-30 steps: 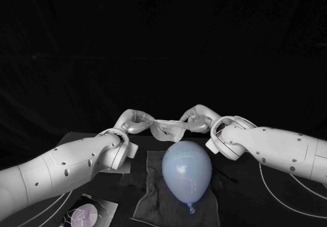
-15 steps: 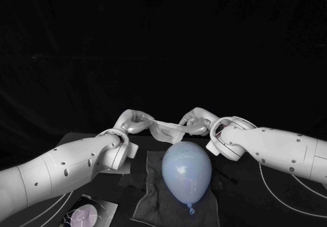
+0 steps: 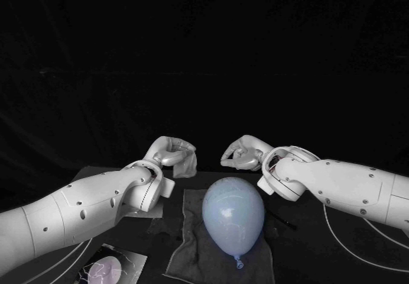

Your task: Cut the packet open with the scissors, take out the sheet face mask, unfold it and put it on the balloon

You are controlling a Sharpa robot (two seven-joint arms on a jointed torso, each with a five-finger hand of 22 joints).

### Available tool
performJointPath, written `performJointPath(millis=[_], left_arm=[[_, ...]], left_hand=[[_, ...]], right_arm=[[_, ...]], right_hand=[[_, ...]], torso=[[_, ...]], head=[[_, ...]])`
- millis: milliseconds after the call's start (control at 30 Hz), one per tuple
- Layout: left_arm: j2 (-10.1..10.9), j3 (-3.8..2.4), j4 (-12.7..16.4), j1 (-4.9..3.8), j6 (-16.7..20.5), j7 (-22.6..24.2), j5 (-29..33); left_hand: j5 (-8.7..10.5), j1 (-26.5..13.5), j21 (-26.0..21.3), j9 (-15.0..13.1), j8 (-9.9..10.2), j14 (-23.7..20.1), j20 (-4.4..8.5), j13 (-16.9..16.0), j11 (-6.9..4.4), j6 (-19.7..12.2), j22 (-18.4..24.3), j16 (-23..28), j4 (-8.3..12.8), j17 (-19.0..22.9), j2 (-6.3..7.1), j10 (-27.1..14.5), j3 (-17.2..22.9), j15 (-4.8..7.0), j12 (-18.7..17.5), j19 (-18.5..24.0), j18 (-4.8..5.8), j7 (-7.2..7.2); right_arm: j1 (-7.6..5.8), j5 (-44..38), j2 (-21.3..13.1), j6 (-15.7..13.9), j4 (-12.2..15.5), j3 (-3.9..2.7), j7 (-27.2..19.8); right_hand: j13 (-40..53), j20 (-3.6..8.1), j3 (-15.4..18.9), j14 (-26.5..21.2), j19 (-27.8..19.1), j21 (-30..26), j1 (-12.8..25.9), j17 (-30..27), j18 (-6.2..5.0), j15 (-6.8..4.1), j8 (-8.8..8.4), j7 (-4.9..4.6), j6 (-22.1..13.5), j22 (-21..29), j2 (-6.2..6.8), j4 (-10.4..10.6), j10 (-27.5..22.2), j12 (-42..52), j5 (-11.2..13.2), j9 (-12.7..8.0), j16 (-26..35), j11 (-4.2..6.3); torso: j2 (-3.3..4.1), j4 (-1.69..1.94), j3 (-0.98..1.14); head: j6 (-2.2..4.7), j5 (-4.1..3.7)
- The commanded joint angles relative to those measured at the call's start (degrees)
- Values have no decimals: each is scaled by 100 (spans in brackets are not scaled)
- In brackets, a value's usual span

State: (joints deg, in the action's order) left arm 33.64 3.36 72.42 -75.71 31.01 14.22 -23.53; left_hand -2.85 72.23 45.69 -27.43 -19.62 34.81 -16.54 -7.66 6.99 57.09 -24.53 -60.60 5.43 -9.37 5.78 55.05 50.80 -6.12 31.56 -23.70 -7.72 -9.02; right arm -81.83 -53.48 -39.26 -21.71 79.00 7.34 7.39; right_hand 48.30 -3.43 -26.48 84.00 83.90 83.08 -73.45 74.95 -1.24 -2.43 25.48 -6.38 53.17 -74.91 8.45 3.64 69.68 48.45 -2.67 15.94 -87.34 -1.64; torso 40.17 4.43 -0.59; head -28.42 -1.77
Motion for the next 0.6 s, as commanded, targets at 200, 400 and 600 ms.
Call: performJointPath(millis=[200,400,600], left_arm=[[-54,-25,10,-155,-639,237,728],[-109,-34,-40,-295,-654,102,648],[-135,-37,-94,-428,-660,-333,147]], left_hand=[[0,22,-323,-1583,-174,285,21,196,17,-384,279,701,-174,307,-181,448,-114,-43,-570,-327,-47,-98],[-4,135,-257,-1846,-156,566,33,235,-18,-423,269,881,-164,338,-198,780,-250,8,-888,-497,-135,-92],[1,172,1,-1934,-80,800,59,202,-66,-384,138,771,-183,264,-198,953,-419,84,-977,-702,-234,-53]], right_arm=[[-2,11,65,29,-107,2,31],[-2,137,110,-114,-138,4,-73],[-2,215,137,-695,-49,6,-619]], right_hand=[[16,-76,118,417,243,-87,-11,1057,-54,82,-121,-70,-76,-1264,79,32,-65,-30,-10,-63,32,-58],[31,-97,198,410,232,-108,36,1046,-60,100,-166,-87,-82,-1258,124,85,-82,-28,-10,-90,41,-77],[222,-105,191,436,275,-19,-18,1106,-40,98,-181,-79,-65,-1286,87,83,19,167,-12,-101,1,-70]], torso=[[0,3,-2],[1,-4,2],[0,4,12]], head=[[24,-3],[22,19],[10,14]])
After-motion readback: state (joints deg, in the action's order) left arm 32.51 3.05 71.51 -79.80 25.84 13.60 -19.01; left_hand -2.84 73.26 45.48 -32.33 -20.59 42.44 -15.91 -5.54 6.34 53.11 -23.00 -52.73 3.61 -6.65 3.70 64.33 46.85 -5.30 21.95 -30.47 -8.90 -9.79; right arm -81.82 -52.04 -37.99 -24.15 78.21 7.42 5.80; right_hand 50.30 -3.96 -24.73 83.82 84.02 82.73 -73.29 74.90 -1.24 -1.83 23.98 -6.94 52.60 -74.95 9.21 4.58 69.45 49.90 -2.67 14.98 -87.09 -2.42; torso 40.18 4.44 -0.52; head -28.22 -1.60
